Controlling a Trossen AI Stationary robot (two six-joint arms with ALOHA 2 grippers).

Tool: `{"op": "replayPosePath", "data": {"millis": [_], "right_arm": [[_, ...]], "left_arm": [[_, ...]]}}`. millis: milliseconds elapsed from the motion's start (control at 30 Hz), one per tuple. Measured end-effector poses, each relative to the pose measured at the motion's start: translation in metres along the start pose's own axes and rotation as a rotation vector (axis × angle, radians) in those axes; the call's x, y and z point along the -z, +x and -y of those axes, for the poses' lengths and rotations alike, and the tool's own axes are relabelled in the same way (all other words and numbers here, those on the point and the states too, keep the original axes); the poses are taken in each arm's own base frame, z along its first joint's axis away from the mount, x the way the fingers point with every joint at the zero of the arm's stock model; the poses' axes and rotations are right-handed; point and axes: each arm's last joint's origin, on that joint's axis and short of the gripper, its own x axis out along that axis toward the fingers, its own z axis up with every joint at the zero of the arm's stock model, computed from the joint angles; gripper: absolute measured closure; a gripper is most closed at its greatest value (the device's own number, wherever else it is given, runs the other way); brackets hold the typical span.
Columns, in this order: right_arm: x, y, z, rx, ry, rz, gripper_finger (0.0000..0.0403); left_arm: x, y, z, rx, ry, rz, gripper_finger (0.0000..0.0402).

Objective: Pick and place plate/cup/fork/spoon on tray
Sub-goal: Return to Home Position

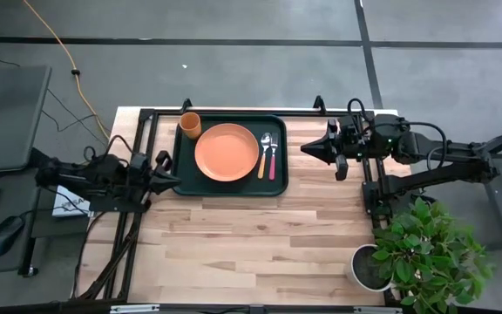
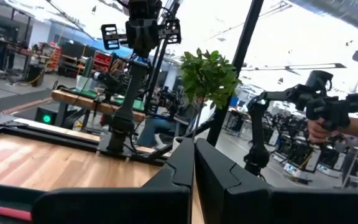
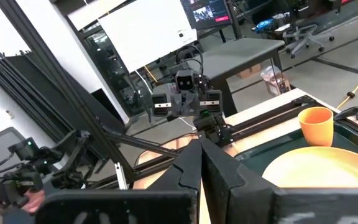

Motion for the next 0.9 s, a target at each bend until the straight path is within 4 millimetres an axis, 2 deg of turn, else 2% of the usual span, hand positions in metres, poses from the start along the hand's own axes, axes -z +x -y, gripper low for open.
{"op": "replayPosePath", "data": {"millis": [333,533,633,900], "right_arm": [[0.000,0.000,0.000,0.000,0.000,0.000,0.0403],[0.000,0.000,0.000,-0.009,0.016,-0.005,0.0403],[0.000,0.000,0.000,-0.018,0.037,-0.010,0.0403],[0.004,-0.005,-0.001,-0.048,0.067,-0.075,0.0403]], "left_arm": [[0.004,-0.009,-0.002,-0.039,0.051,-0.021,0.0401],[0.030,-0.007,-0.012,-0.046,0.037,0.073,0.0401],[0.035,-0.007,-0.015,-0.099,0.033,0.022,0.0401],[0.037,-0.007,-0.018,-0.078,0.051,-0.024,0.0401]]}}
